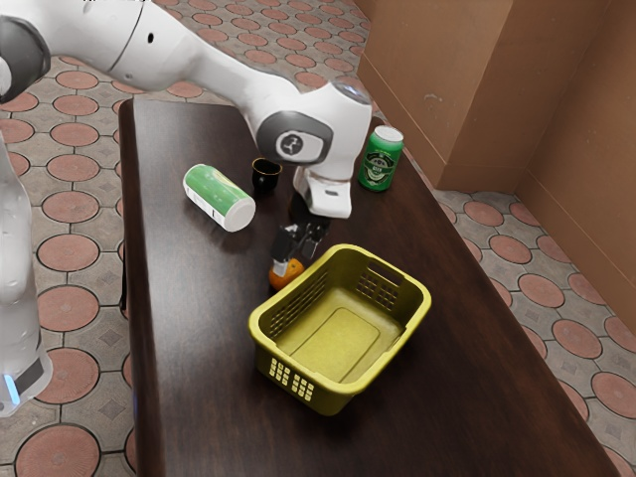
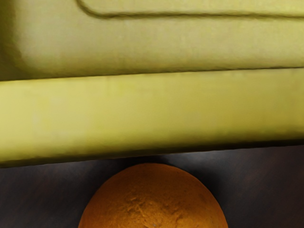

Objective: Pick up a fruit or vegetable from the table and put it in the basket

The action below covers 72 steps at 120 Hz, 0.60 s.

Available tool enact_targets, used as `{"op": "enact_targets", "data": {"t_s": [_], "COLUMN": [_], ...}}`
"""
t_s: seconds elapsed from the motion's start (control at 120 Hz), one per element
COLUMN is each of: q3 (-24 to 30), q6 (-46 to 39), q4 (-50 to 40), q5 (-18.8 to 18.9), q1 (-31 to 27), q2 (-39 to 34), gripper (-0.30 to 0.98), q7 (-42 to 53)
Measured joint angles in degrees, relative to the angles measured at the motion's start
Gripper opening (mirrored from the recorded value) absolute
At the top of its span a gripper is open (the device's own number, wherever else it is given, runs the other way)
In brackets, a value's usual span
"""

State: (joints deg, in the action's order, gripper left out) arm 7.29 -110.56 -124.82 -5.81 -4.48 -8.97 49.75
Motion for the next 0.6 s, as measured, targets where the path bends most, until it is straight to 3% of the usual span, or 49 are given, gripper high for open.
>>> {"op": "enact_targets", "data": {"t_s": [0.517, 0.6], "q3": [0.0, 0.0], "q6": [-2.1, -2.3], "q4": [-0.2, -0.2], "q5": [0.0, 0.0], "q1": [-0.1, -0.1], "q2": [3.8, 3.9], "gripper": [0.68, 0.63], "q7": [-0.6, -0.7]}}
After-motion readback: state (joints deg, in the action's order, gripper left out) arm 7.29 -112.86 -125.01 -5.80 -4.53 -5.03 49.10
